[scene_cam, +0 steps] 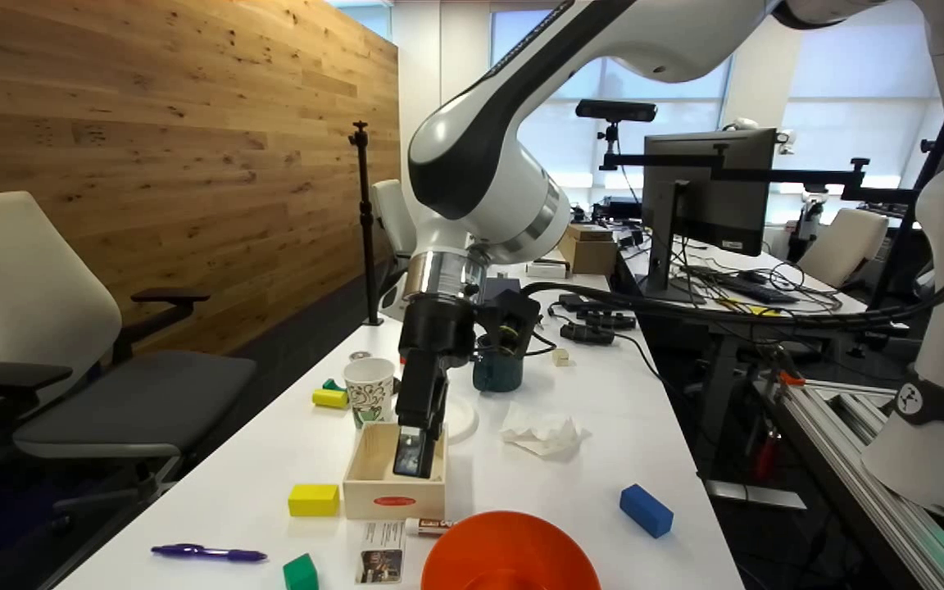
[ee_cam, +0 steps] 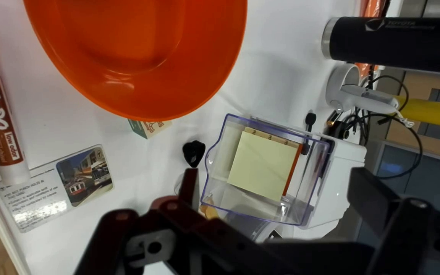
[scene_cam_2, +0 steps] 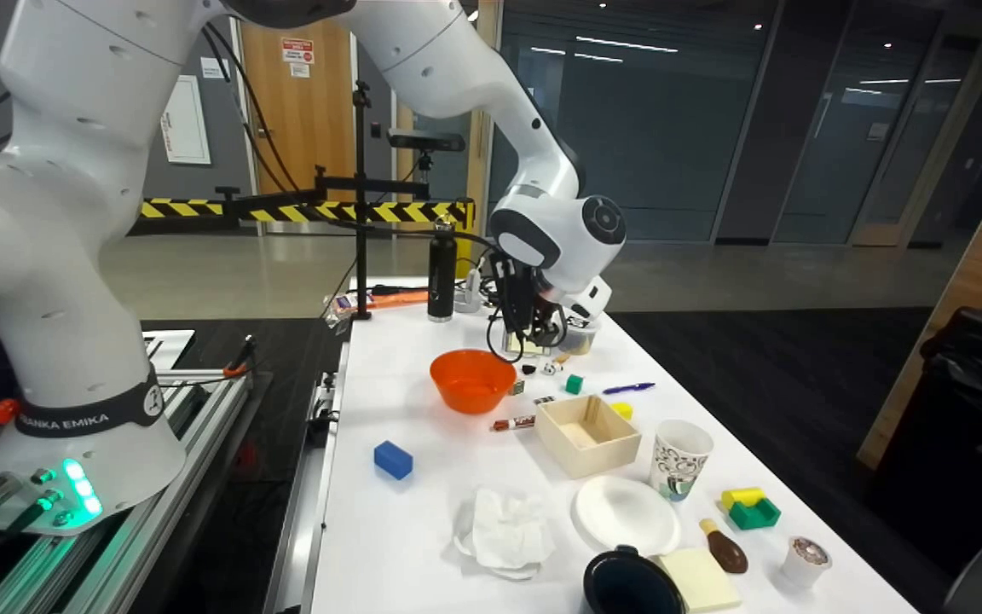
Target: Put the marker inside the box
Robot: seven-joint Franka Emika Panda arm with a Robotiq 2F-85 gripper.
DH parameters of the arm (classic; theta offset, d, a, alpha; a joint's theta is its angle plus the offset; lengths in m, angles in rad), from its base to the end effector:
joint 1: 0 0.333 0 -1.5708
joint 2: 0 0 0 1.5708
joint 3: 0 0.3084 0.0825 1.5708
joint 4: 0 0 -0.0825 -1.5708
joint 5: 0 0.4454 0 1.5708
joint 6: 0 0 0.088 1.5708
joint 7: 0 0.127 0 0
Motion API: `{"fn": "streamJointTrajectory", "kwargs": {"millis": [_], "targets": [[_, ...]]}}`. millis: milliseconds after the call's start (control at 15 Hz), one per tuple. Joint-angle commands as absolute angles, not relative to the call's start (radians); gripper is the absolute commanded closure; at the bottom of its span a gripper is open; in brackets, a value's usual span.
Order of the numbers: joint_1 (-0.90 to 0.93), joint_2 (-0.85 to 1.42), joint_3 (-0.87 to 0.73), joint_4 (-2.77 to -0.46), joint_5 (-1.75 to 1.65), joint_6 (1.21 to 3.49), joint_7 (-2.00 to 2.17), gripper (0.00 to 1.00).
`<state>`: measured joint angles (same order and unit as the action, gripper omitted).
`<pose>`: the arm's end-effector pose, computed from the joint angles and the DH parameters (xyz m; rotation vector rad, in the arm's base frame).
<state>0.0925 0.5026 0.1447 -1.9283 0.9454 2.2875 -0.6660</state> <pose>0.6305 0.1848 0.1572 -2.3951 -0.2230 -0.0176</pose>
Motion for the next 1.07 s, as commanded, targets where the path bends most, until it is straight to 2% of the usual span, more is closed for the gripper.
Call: {"fn": "streamJointTrajectory", "kwargs": {"millis": [0, 1000], "targets": [[0.066, 0.525, 0.174, -1.915, 0.981, 2.311, -0.694, 0.00], [0.069, 0.729, 0.248, -1.787, 1.108, 2.407, -0.738, 0.00]]}}
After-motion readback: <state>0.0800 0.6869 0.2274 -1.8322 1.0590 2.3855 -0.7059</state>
